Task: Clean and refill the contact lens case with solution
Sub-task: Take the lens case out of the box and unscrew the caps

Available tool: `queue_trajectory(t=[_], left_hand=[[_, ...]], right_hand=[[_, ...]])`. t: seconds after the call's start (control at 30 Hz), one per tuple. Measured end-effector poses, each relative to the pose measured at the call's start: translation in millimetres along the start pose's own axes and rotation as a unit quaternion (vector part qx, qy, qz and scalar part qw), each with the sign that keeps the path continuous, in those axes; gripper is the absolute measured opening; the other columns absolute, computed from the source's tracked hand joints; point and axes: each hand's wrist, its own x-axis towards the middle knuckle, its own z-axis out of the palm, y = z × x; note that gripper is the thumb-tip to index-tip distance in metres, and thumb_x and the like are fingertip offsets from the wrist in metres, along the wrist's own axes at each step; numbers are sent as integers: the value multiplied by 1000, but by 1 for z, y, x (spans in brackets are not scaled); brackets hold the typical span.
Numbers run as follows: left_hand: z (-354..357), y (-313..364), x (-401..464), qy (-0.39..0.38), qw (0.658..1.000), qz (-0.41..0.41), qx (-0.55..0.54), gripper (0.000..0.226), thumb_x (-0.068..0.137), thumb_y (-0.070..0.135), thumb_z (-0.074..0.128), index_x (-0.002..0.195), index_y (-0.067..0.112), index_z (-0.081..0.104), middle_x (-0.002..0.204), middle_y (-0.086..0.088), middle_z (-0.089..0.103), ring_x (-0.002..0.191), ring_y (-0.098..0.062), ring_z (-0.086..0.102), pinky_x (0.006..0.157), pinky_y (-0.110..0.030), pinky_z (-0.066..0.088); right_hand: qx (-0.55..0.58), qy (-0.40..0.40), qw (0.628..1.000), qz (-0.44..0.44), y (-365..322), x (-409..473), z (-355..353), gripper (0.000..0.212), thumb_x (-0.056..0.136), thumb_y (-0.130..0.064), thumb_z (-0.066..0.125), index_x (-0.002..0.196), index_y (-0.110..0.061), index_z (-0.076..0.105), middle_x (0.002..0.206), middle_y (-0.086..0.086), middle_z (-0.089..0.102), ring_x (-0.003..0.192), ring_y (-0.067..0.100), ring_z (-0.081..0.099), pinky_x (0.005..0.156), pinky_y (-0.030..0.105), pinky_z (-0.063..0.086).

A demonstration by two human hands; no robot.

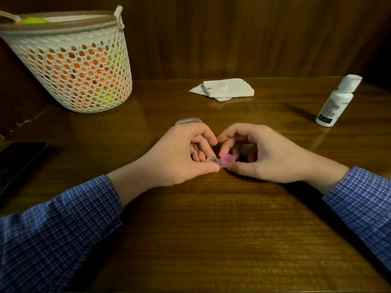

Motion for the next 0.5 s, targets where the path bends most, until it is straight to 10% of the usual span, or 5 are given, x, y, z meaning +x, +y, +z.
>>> queue_trajectory(t=[0.5], left_hand=[[2, 0, 0, 9, 1000, 1, 11, 43, 78, 21, 89, 114, 26, 66, 95, 12, 77, 81, -12, 74, 71, -26, 63]], right_hand=[[105, 50, 993, -10, 6, -7, -32, 36, 82, -16, 75, 117, -10, 70, 102, 12, 73, 90, 28, 75, 83, 37, 62]])
